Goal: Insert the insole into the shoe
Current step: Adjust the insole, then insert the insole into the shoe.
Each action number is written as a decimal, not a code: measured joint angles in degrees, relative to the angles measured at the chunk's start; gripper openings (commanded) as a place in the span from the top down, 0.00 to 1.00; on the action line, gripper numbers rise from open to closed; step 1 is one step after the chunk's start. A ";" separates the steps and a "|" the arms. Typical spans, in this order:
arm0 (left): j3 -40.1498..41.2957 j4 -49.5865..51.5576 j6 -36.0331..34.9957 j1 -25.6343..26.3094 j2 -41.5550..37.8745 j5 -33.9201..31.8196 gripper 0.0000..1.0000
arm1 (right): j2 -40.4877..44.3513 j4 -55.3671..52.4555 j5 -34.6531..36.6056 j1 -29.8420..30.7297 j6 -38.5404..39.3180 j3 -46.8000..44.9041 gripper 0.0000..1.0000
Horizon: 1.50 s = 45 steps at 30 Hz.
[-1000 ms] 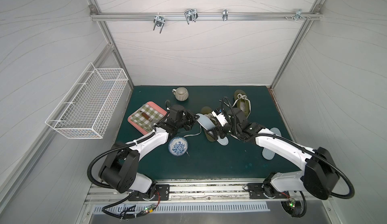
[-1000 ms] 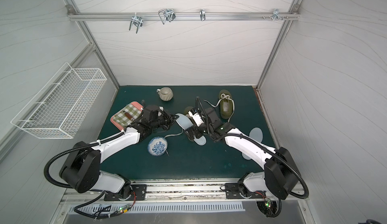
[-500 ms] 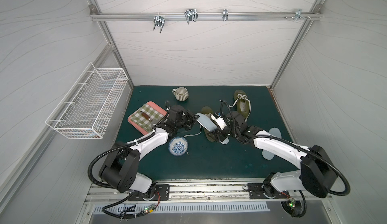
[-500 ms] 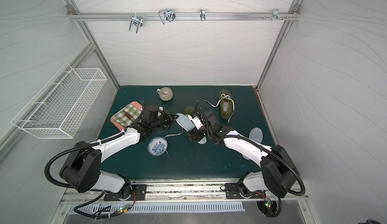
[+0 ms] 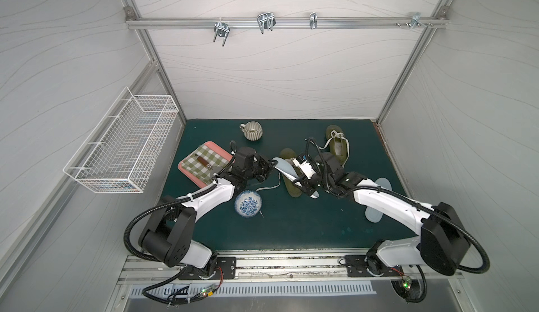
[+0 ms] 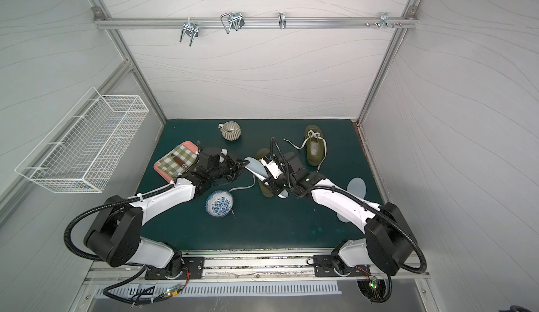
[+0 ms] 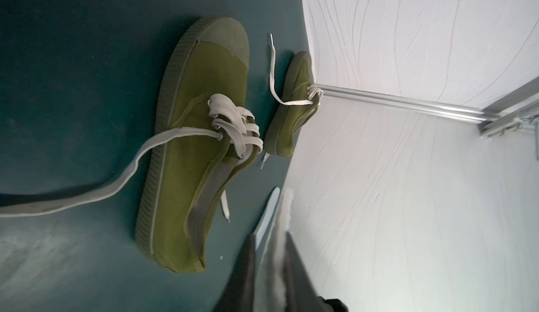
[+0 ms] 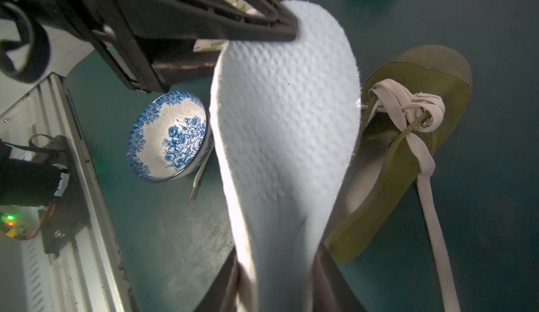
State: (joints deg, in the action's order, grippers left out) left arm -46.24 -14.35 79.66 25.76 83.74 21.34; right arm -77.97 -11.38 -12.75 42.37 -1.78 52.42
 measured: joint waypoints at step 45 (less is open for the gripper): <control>-55.30 66.66 -85.50 14.43 31.98 -23.76 0.58 | 10.45 -24.09 -1.86 -24.72 -4.85 3.85 0.77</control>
State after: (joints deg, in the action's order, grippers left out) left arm -101.54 52.31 -5.85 40.18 115.72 -2.42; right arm -67.53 -35.46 -14.61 17.65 -6.63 56.27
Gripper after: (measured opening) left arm 0.422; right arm 0.234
